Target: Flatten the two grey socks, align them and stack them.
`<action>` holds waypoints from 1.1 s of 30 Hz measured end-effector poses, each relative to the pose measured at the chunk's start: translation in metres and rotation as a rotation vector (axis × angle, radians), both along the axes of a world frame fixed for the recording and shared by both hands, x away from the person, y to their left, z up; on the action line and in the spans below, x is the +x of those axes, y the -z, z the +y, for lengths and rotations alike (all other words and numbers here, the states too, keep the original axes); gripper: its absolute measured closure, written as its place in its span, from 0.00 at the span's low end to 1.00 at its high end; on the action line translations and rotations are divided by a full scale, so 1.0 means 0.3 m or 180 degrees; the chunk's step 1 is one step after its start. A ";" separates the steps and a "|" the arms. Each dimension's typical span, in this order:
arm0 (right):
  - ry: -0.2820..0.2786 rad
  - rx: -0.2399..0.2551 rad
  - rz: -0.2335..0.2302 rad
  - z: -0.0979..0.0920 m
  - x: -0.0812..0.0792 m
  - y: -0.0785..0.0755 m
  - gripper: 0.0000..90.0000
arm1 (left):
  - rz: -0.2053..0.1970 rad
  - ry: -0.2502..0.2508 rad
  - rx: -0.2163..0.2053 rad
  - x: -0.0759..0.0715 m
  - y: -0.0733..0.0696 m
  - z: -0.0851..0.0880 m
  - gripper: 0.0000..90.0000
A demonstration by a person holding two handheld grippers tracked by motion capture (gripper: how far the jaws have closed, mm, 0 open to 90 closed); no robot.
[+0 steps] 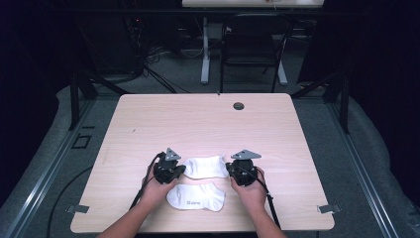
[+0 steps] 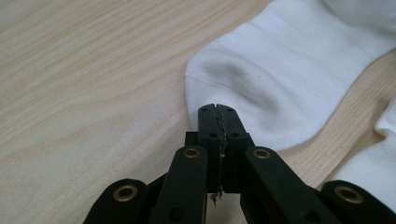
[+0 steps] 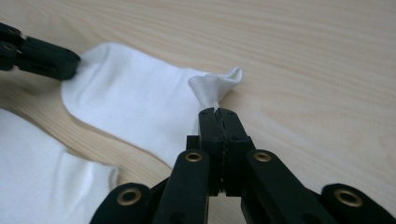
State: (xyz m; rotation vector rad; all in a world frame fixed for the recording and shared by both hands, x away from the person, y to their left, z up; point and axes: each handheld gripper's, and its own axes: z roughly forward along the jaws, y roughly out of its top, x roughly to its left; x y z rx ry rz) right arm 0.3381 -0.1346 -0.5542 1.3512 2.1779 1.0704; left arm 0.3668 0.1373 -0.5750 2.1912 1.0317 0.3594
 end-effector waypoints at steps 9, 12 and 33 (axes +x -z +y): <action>0.0109 -0.0047 0.0131 -0.033 -0.009 0.047 0.96 | -0.0008 -0.0026 0.0005 0.000 0.000 0.010 1.00; 0.0176 -0.0091 -0.0084 -0.027 -0.022 0.020 0.91 | -0.0001 -0.0026 0.0001 0.000 0.000 0.010 1.00; 0.0053 -0.0241 0.0151 -0.003 0.032 0.078 0.95 | -0.0011 -0.0019 -0.0027 -0.007 0.003 0.028 1.00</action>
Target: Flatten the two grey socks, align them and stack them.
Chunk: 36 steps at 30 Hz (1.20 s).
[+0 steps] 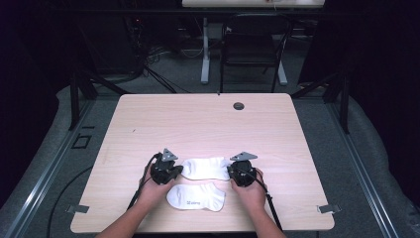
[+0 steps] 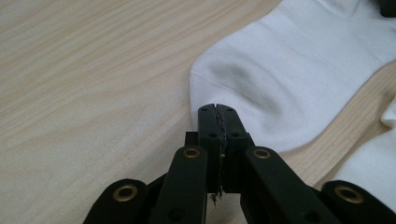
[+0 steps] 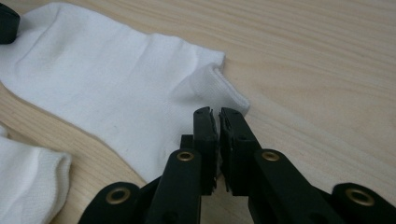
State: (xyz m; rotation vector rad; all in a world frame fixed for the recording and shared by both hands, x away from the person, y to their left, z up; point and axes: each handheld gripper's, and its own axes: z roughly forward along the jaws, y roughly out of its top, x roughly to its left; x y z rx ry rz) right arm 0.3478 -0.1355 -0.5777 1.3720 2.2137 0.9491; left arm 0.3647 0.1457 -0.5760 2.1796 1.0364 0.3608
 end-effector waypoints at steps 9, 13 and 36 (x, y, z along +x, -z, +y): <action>-0.0066 0.0118 -0.0071 0.000 -0.007 -0.019 0.87 | 0.0054 -0.0035 -0.0044 -0.001 -0.005 0.006 0.98; -0.0154 0.0111 -0.0103 -0.001 -0.012 -0.037 0.78 | 0.0014 -0.0020 -0.0124 -0.002 -0.014 0.008 0.95; -0.0062 0.0215 0.0016 -0.042 0.056 -0.047 0.68 | 0.0048 -0.0219 -0.0113 0.066 -0.013 0.003 0.69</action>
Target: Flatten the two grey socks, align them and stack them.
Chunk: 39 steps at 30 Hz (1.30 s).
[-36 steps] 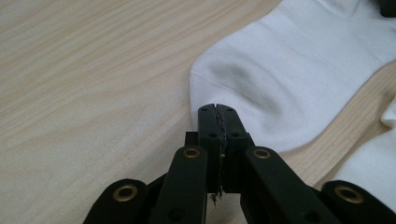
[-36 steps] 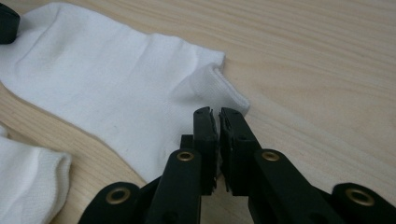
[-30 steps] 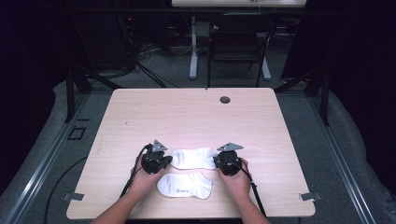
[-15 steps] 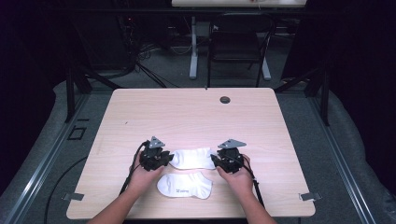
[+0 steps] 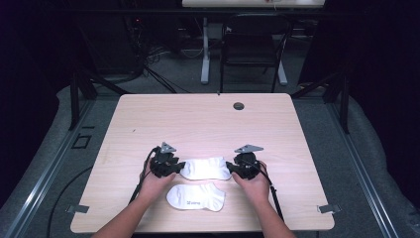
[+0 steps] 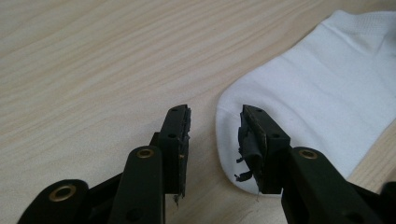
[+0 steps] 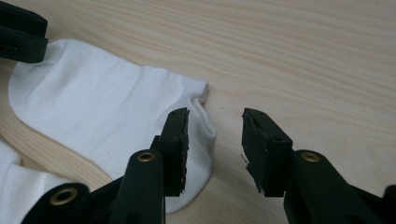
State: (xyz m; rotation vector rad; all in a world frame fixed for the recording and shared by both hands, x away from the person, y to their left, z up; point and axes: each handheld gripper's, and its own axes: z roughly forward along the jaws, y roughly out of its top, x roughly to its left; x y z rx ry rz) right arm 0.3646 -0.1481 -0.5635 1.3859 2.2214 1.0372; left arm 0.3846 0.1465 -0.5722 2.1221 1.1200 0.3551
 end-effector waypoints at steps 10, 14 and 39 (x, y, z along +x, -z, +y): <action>-0.0058 -0.0036 0.0027 0.017 0.001 0.020 0.74 | 0.0026 0.0067 0.0063 -0.005 0.010 -0.012 0.77; -0.0084 -0.0015 0.0039 0.020 -0.002 0.028 0.81 | 0.0000 0.0110 0.0053 -0.011 0.013 -0.018 0.87; -0.0201 -0.0016 -0.0037 0.035 -0.021 -0.008 0.96 | -0.0040 0.0120 -0.0069 -0.022 -0.028 -0.012 0.99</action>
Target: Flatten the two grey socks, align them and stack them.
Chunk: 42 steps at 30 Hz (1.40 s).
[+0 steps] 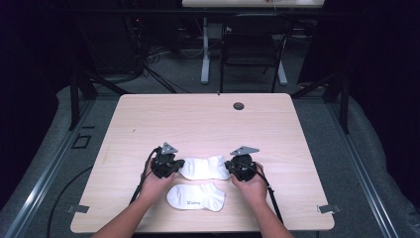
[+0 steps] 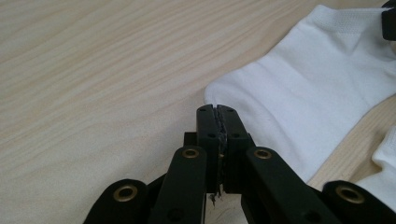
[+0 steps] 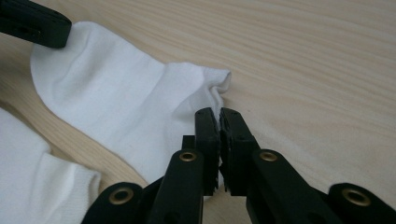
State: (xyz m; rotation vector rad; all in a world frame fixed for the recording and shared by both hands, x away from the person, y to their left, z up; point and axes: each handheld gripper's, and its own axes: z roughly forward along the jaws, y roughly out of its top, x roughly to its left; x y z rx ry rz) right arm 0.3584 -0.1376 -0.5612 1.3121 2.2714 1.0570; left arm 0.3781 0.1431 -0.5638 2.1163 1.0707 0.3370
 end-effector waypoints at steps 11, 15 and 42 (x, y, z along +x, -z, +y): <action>-0.0046 0.0049 -0.0053 0.014 -0.017 -0.056 0.96 | -0.0067 0.0019 -0.0075 -0.021 -0.049 0.020 0.99; -0.0077 0.0077 -0.0059 0.016 -0.026 -0.081 0.96 | -0.0107 0.0059 -0.0116 -0.035 -0.079 0.023 0.99; -0.0425 0.0105 -0.0203 0.032 -0.199 -0.154 0.96 | -0.0114 0.0261 -0.0301 -0.211 -0.140 0.100 0.99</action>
